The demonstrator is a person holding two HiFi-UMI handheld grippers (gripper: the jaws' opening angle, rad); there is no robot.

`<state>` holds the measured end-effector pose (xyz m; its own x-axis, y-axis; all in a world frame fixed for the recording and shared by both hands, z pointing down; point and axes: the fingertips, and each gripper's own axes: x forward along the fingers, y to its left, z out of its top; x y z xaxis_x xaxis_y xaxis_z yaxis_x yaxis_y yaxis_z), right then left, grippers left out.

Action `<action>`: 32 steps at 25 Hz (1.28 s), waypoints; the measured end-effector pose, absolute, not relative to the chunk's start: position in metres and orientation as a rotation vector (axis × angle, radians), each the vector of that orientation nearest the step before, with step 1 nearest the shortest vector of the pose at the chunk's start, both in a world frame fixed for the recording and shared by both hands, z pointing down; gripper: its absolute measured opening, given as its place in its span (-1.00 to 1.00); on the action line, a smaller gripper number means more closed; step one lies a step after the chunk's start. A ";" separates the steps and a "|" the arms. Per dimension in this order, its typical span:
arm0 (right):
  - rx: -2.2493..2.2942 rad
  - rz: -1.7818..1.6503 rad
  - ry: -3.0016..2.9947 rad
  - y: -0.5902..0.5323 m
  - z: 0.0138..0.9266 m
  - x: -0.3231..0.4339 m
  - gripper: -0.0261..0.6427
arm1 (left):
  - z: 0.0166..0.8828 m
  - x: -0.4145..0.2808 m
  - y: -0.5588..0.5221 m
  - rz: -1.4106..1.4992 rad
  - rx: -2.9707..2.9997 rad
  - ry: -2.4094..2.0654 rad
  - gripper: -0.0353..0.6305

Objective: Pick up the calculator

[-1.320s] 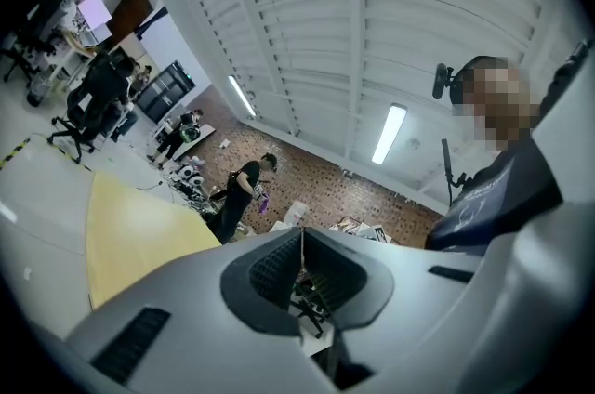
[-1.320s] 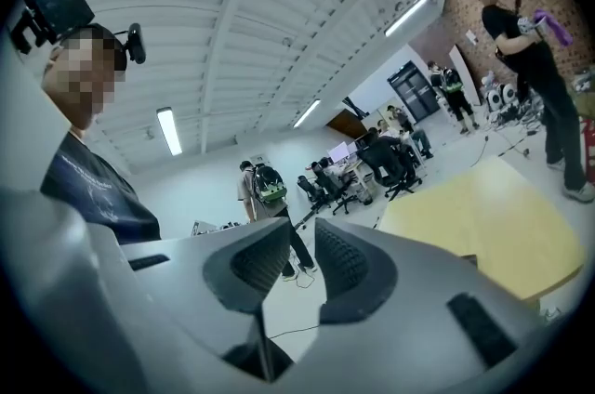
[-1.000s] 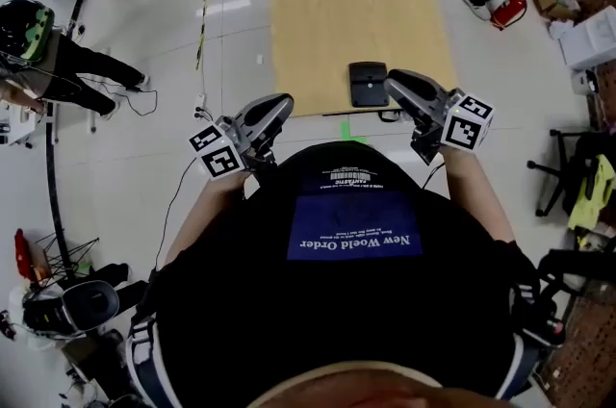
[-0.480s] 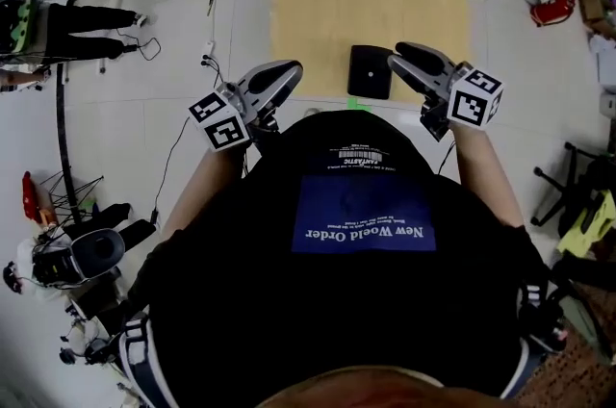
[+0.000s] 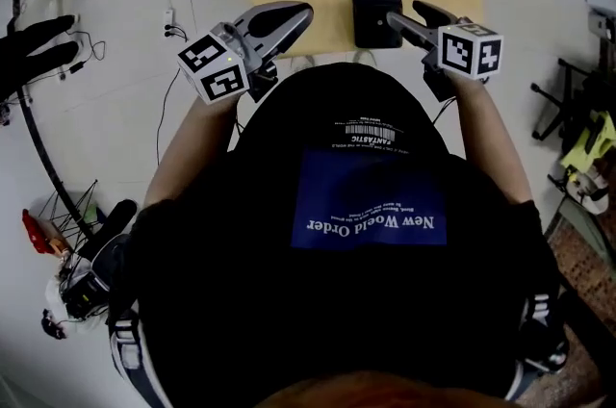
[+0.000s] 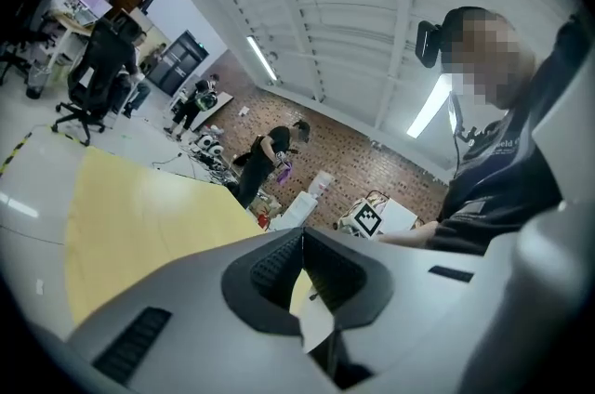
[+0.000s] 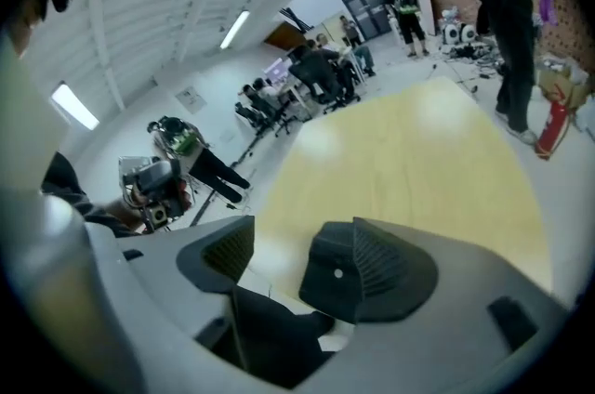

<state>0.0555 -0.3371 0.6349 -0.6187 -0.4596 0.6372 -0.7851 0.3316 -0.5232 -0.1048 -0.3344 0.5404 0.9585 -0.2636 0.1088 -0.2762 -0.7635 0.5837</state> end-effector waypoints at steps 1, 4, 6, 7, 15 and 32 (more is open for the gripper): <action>1.123 1.212 -2.163 -0.339 0.650 0.053 0.03 | 0.546 -0.108 -0.341 0.030 2.479 -0.358 -0.88; 1.180 1.256 -1.994 -0.340 0.691 0.047 0.53 | 0.559 -0.115 -0.352 0.033 2.471 -0.301 -0.88; 1.210 1.254 -1.873 -0.341 0.713 0.044 0.78 | 0.565 -0.122 -0.355 0.027 2.457 -0.279 -0.88; 1.221 1.250 -1.818 -0.342 0.723 0.043 0.78 | 0.567 -0.127 -0.355 0.025 2.450 -0.269 -0.88; 1.271 1.220 -1.550 -0.342 0.788 0.026 0.78 | 0.587 -0.180 -0.350 0.020 2.402 -0.263 -0.88; 1.359 1.216 -1.408 -0.354 0.817 0.046 0.78 | 0.586 -0.226 -0.359 -0.012 2.365 -0.355 -0.88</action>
<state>0.0463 -0.3537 0.8172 -0.0884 -0.2093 0.9738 -0.9939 -0.0460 -0.1001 -0.2264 -0.3593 0.5856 0.9618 -0.2576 0.0928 -0.2510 -0.6937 0.6751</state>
